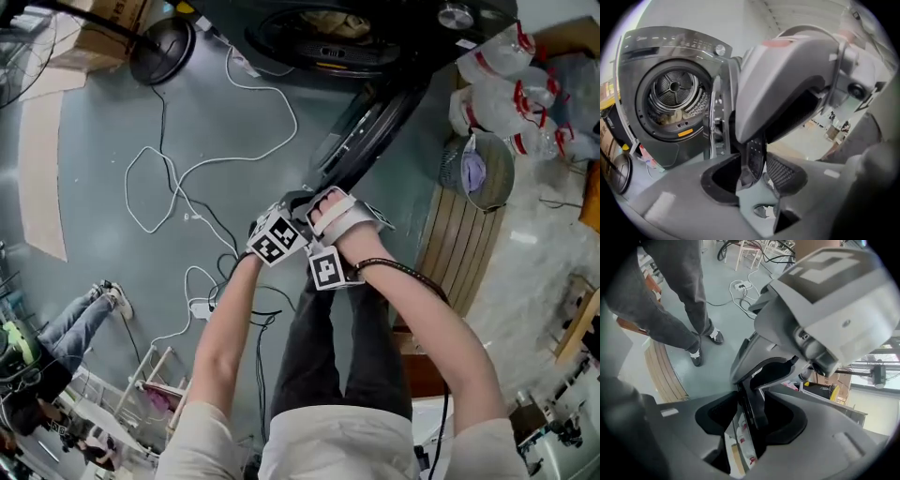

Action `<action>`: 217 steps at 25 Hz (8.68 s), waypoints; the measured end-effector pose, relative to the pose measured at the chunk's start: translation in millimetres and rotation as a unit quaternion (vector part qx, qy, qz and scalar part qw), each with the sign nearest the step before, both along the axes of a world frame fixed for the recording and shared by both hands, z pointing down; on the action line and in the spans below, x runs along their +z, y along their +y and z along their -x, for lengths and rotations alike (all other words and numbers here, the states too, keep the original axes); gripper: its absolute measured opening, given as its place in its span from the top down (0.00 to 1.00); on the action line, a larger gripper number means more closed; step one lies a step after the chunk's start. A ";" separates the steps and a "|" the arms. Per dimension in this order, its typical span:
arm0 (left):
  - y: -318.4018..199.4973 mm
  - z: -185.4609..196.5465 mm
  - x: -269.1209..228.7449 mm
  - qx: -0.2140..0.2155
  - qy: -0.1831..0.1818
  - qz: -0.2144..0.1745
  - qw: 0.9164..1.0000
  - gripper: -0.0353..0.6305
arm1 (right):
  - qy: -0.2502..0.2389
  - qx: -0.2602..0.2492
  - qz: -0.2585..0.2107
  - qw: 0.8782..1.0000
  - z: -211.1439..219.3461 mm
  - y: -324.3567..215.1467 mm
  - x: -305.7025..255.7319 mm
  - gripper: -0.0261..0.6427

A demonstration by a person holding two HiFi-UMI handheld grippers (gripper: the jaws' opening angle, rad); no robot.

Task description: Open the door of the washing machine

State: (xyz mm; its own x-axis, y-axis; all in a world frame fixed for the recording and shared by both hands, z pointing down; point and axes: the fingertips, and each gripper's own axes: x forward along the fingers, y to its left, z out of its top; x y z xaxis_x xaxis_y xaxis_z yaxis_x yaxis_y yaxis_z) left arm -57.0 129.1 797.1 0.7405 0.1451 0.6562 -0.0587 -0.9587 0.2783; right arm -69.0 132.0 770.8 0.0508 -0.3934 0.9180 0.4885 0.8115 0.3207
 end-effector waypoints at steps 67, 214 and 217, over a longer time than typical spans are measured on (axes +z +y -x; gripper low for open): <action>52.3 -355.1 -118.7 0.037 0.123 -0.027 0.991 0.71 | -0.488 0.728 -0.128 0.465 -399.4 108.7 -90.0 0.67; -23.1 15.1 -348.4 -0.243 0.136 -0.065 0.958 0.86 | -0.565 0.697 -0.240 0.372 -121.3 99.3 -317.6 0.96; -21.3 15.0 -345.6 -0.242 0.133 -0.063 0.959 0.86 | -0.566 0.696 -0.239 0.371 -120.9 100.4 -315.7 0.96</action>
